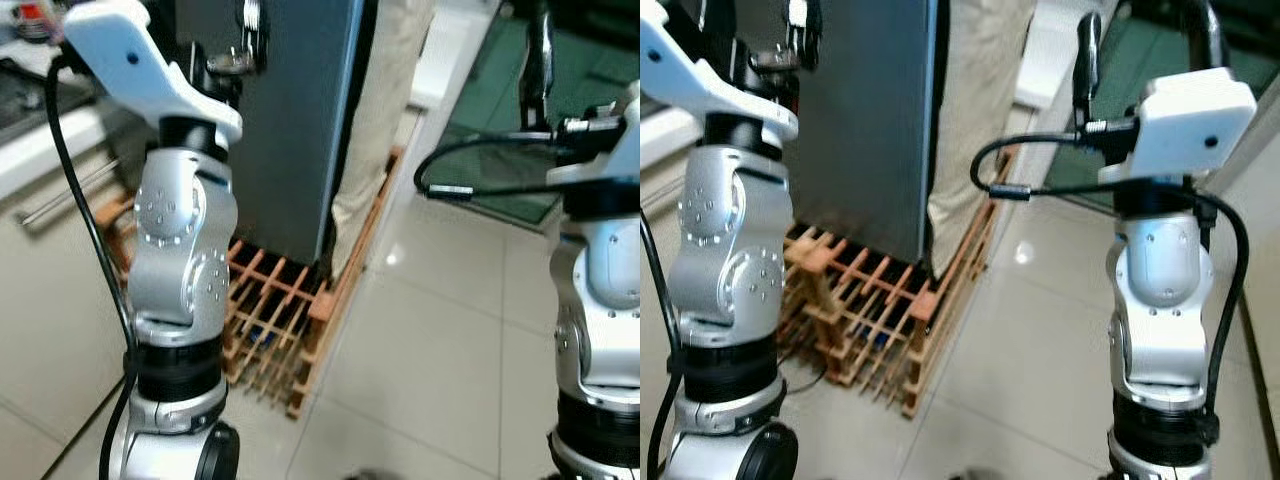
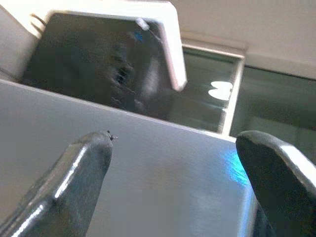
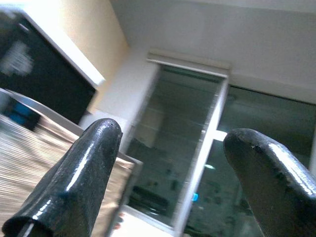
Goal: Restocking fridge
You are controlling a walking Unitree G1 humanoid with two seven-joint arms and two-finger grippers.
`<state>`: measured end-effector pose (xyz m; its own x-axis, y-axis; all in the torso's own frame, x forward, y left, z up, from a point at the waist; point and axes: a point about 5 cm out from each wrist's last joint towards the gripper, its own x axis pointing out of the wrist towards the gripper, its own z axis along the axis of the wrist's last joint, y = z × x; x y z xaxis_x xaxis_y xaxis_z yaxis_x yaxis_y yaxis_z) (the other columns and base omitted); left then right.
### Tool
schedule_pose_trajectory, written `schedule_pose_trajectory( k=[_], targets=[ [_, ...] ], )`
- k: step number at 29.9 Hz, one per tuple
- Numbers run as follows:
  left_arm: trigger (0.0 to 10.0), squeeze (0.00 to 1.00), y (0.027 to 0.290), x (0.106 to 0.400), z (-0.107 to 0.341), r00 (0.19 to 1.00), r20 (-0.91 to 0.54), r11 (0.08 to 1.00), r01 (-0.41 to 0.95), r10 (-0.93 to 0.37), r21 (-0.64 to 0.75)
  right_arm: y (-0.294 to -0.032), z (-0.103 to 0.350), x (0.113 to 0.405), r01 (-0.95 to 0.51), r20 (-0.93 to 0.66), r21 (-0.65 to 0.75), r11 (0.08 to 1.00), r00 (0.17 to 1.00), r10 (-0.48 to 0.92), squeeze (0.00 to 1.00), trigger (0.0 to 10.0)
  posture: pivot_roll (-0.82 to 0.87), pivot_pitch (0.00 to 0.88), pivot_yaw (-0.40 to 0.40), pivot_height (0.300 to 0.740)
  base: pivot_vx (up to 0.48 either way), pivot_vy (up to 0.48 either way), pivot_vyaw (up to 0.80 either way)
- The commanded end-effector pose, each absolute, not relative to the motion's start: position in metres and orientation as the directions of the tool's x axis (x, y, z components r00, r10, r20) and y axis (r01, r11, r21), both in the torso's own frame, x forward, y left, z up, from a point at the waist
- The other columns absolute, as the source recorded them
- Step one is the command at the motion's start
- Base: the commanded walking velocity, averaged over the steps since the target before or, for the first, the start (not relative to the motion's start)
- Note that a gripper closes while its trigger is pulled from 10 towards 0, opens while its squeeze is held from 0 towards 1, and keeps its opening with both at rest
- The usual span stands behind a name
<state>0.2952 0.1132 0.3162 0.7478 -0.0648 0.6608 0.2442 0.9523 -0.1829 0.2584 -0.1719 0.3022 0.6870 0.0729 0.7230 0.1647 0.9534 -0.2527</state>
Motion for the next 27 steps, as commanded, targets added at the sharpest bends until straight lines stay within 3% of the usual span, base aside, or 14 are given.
schedule_pose_trajectory(
  k=[1, 7, 8, 10, 17, 27],
  targets=[
    [10.0, 0.00, 0.097, 0.293, 0.319, 0.734, 0.665, 0.936, 0.318, -0.140, -0.154, -0.180, 0.303, 0.257, 0.202, 0.719, -0.247, 0.948, 0.694, 0.039, 0.00, 10.0, -0.11, 0.010, -0.097, 0.711, 0.480, 0.000, 0.00],
    [10.0, 0.00, 0.090, 0.296, 0.311, 0.759, 0.623, 0.916, 0.365, -0.187, -0.169, -0.184, 0.297, 0.258, 0.211, 0.700, -0.251, 0.945, 0.713, 0.026, 0.00, 10.0, -0.12, 0.010, -0.096, 0.711, 0.080, 0.000, 0.00],
    [10.0, 0.00, 0.083, 0.303, 0.296, 0.814, 0.534, 0.904, 0.381, -0.228, -0.195, -0.186, 0.290, 0.258, 0.212, 0.682, -0.249, 0.945, 0.731, 0.016, 0.00, 10.0, -0.12, 0.011, -0.096, 0.711, 0.000, 0.000, 0.00],
    [10.0, 0.00, 0.082, 0.306, 0.291, 0.834, 0.498, 0.903, 0.378, -0.237, -0.203, -0.186, 0.288, 0.259, 0.212, 0.676, -0.249, 0.945, 0.737, 0.013, 0.00, 10.0, -0.12, 0.012, -0.095, 0.711, 0.000, 0.000, 0.00],
    [10.0, 0.00, 0.093, 0.315, 0.272, 0.896, 0.406, 0.913, 0.306, -0.180, -0.269, -0.190, 0.266, 0.261, 0.197, 0.601, -0.274, 0.941, 0.799, 0.008, 0.00, 10.0, -0.12, 0.016, -0.091, 0.711, 0.000, 0.000, -0.53],
    [10.0, 0.00, 0.113, 0.316, 0.263, 0.922, 0.376, 0.940, 0.207, -0.095, -0.270, -0.186, 0.253, 0.263, 0.159, 0.562, -0.284, 0.946, 0.826, 0.030, 0.00, 10.0, -0.11, 0.016, -0.088, 0.711, 0.000, 0.000, 0.00]
  ],
)
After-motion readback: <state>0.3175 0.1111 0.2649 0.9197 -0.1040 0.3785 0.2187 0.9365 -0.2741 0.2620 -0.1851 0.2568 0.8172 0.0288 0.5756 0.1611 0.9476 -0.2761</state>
